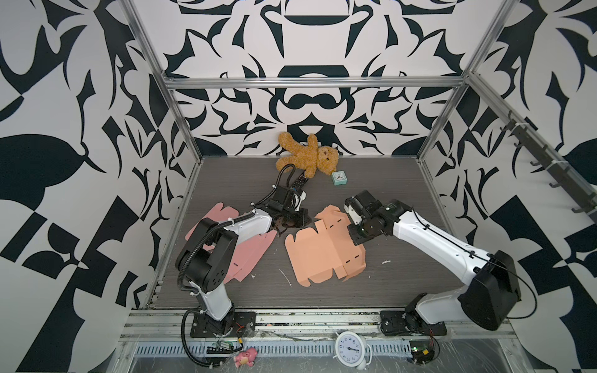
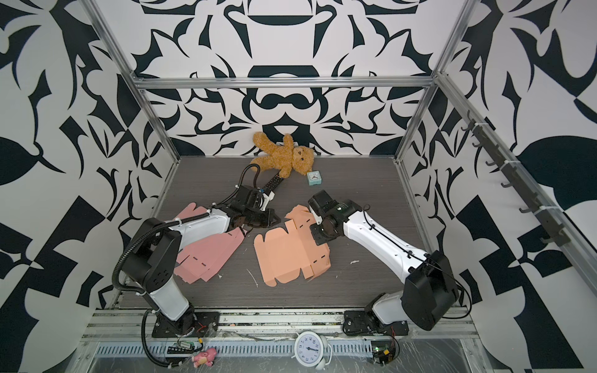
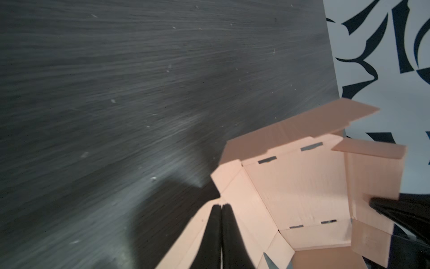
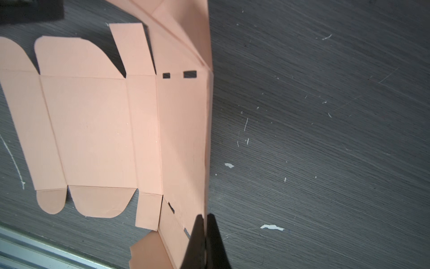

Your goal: Fold the paper box

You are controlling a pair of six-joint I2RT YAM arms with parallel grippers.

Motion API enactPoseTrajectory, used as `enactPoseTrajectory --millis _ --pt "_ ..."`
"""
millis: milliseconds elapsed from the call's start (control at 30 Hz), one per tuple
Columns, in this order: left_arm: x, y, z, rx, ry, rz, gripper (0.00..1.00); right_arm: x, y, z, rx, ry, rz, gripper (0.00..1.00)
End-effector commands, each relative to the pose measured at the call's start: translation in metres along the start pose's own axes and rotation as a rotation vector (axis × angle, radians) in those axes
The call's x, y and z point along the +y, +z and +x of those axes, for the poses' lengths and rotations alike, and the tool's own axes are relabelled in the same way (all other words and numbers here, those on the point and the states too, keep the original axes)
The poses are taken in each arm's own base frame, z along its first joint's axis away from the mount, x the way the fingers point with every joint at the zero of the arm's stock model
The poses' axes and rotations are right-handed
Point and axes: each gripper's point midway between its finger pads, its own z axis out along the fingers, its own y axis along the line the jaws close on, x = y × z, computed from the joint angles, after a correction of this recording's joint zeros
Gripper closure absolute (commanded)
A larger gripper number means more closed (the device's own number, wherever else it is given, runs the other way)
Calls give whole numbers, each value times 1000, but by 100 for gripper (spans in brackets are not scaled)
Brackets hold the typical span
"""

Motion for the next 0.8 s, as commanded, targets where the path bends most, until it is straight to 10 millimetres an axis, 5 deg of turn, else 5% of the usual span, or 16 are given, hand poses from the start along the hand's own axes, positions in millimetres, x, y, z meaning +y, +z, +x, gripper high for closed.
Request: enactPoseTrajectory --millis 0,267,767 --pt "10 4 2 15 -11 -14 93 0 -4 0 -3 -26 9 100" --pt "24 31 -5 13 -35 -22 88 2 -5 -3 -15 -25 -2 100" --pt "0 44 6 25 -19 61 89 3 0 -6 -15 -27 -2 100"
